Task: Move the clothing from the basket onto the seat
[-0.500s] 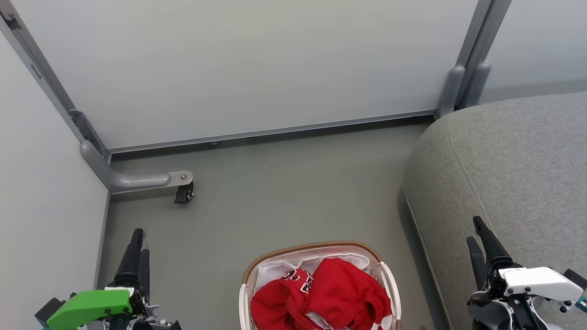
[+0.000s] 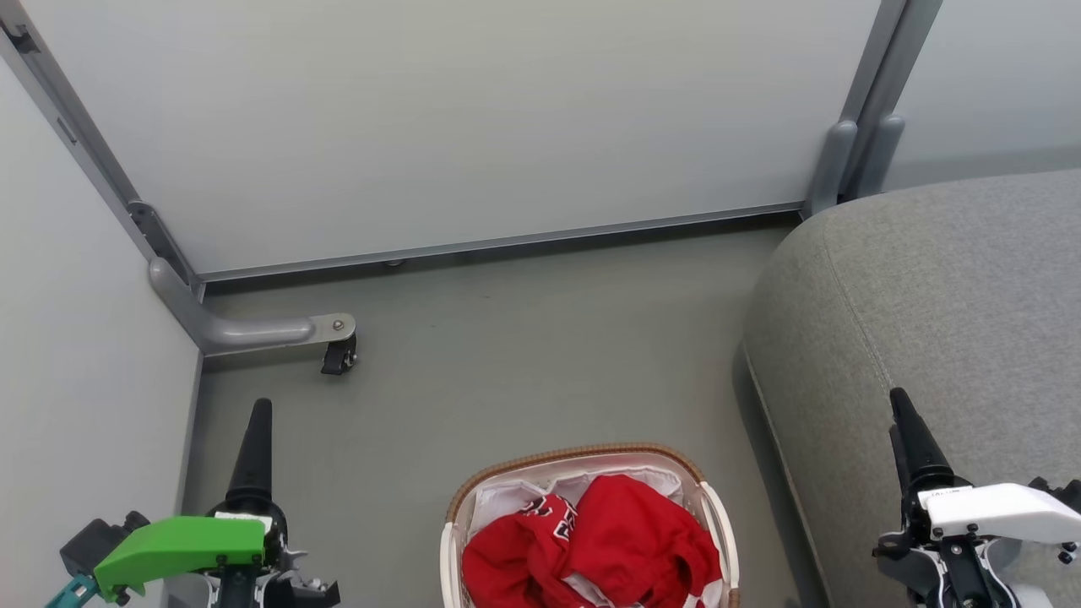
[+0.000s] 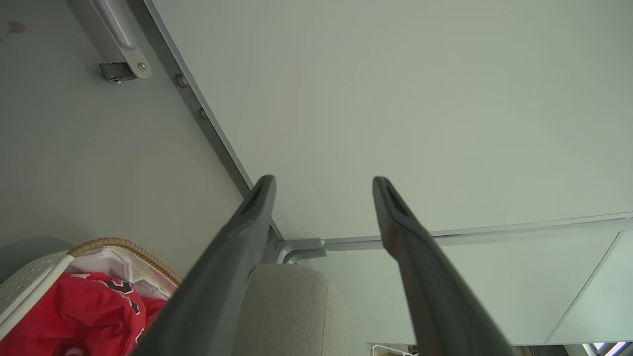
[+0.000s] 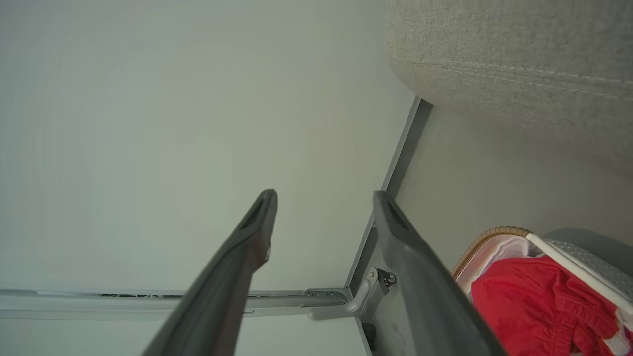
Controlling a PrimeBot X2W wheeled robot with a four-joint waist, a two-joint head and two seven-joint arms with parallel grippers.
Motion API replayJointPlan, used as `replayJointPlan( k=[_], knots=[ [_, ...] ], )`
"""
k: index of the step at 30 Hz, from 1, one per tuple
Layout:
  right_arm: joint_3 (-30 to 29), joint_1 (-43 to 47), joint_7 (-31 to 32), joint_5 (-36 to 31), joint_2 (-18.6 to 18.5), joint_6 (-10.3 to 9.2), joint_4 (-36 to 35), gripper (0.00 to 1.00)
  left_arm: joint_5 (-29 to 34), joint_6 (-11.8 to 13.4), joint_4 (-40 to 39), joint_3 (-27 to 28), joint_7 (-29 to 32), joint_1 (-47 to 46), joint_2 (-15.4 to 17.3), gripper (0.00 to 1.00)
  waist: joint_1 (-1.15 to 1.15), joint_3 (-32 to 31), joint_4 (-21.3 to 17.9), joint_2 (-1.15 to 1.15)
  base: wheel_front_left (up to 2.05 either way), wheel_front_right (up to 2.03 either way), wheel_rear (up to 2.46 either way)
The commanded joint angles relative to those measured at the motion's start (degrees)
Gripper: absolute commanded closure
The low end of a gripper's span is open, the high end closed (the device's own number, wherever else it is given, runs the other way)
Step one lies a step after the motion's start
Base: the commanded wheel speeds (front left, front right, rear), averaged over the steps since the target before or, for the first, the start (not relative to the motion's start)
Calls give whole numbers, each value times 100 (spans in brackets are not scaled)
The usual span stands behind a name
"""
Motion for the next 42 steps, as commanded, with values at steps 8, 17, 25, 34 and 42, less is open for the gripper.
replayJointPlan(
  k=[8, 17, 25, 34, 42],
  knots=[
    [30, -111, -227, -1415, -66, 1, -573, 0, 1046, -26, -282, -190, -221, -230, 36, 0, 0, 11, 14, 0, 0, 0, 0],
    [151, -63, -408, -2598, -74, 1, -837, 0, 1998, 21, -429, -323, -404, -262, 42, 0, 0, 22, 24, 0, 0, 0, 0],
    [295, 3, -557, -3489, -81, 1, -851, 0, 2752, 48, -409, -456, -551, -193, 47, 0, 0, 32, 37, 0, 0, 0, 0],
    [370, 29, -718, -4300, -88, 1, -756, 0, 3551, 45, -276, -596, -711, -107, 52, 0, 0, 44, 56, 0, 0, 0, 0],
    [400, 19, -845, -4936, -95, 1, -680, 0, 4089, 39, -177, -642, -835, -84, 58, 0, 0, 48, 71, 0, 0, 0, 0]
  ],
)
